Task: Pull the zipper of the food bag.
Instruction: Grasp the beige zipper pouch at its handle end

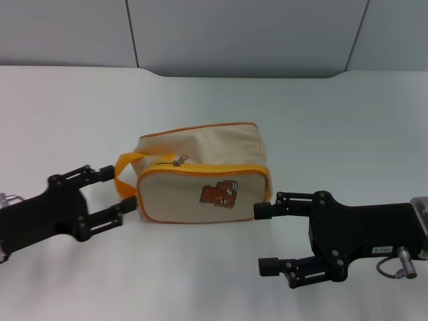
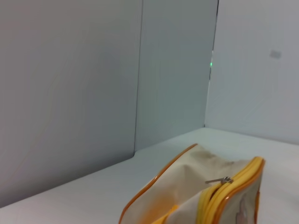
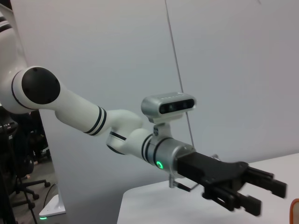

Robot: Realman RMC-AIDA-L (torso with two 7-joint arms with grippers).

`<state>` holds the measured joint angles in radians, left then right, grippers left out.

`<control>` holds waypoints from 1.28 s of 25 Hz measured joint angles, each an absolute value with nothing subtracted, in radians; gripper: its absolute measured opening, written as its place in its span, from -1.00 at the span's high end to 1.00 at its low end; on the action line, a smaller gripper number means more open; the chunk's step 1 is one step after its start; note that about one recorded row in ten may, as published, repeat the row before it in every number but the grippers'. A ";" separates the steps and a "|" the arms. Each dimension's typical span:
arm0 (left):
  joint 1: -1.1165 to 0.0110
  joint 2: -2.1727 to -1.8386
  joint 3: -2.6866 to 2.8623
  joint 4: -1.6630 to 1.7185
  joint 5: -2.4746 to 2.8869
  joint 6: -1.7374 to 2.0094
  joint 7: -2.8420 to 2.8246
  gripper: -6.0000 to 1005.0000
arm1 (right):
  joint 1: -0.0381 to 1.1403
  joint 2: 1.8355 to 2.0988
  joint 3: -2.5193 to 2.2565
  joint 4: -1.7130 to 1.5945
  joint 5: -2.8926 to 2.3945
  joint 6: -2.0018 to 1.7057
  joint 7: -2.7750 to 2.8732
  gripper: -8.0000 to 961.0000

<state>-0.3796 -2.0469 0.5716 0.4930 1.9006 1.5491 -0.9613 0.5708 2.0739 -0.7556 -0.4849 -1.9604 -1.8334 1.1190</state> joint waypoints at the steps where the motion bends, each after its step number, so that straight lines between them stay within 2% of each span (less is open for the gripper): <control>1: -0.380 -2.047 0.572 0.493 1.901 1.549 -0.961 -0.44 | 0.570 2.074 -0.755 -0.485 -1.960 -1.833 1.120 -0.72; 6: -0.416 -2.067 0.595 0.492 1.901 1.469 -0.959 -0.43 | 0.569 2.074 -0.748 -0.484 -1.960 -1.833 1.121 -0.72; 15: -0.456 -2.070 0.613 0.440 1.901 1.398 -0.929 -0.41 | 0.569 2.074 -0.745 -0.482 -1.960 -1.833 1.121 -0.71; 25: -0.463 -2.072 0.633 0.440 1.896 1.401 -0.921 0.04 | 0.570 2.074 -0.746 -0.485 -1.960 -1.833 1.121 -0.69; 32: -0.468 -2.072 0.641 0.439 1.894 1.418 -0.920 0.51 | 0.576 2.073 -0.740 -0.484 -1.911 -1.834 1.208 -0.67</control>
